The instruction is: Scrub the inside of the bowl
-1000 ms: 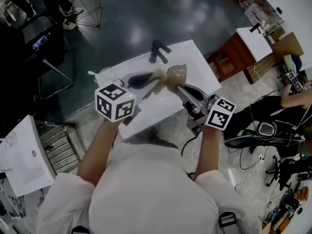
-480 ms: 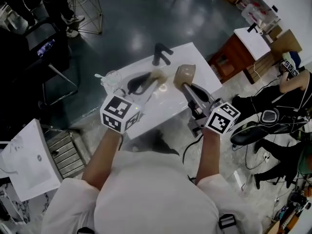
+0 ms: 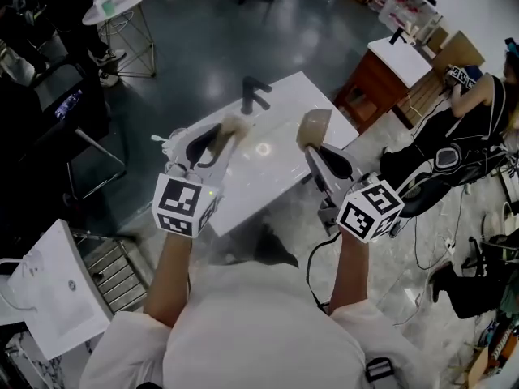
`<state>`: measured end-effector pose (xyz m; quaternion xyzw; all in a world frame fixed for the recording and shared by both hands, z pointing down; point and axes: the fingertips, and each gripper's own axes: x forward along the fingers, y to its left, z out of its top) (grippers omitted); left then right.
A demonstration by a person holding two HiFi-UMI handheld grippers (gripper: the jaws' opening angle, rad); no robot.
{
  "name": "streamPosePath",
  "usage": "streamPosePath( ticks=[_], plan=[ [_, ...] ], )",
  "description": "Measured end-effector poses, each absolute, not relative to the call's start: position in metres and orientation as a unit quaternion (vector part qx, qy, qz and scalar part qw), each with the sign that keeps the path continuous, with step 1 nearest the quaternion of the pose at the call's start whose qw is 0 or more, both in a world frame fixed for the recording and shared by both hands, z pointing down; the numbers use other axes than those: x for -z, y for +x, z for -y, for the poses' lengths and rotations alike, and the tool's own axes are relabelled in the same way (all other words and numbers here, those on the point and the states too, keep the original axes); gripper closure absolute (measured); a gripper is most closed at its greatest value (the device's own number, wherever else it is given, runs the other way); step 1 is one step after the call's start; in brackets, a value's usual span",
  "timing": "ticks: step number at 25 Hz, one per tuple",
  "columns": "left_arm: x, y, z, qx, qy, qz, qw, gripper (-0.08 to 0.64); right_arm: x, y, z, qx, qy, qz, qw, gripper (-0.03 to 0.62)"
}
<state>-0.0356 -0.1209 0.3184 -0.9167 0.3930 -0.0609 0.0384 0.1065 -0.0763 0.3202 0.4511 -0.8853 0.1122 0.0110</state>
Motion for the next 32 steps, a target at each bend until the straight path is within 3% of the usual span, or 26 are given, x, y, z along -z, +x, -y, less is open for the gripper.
streamPosePath(
  ticks=[10, 32],
  plan=[
    [-0.314, -0.028, 0.092, 0.104, -0.912, -0.386, 0.091, 0.459, -0.311, 0.113, 0.055, -0.075, 0.489, 0.868, 0.028, 0.574],
    [-0.344, -0.027, 0.086, 0.117, -0.911, -0.393, 0.040, 0.459, -0.337, 0.114, 0.046, -0.072, 0.478, 0.871, 0.094, 0.574]
  ],
)
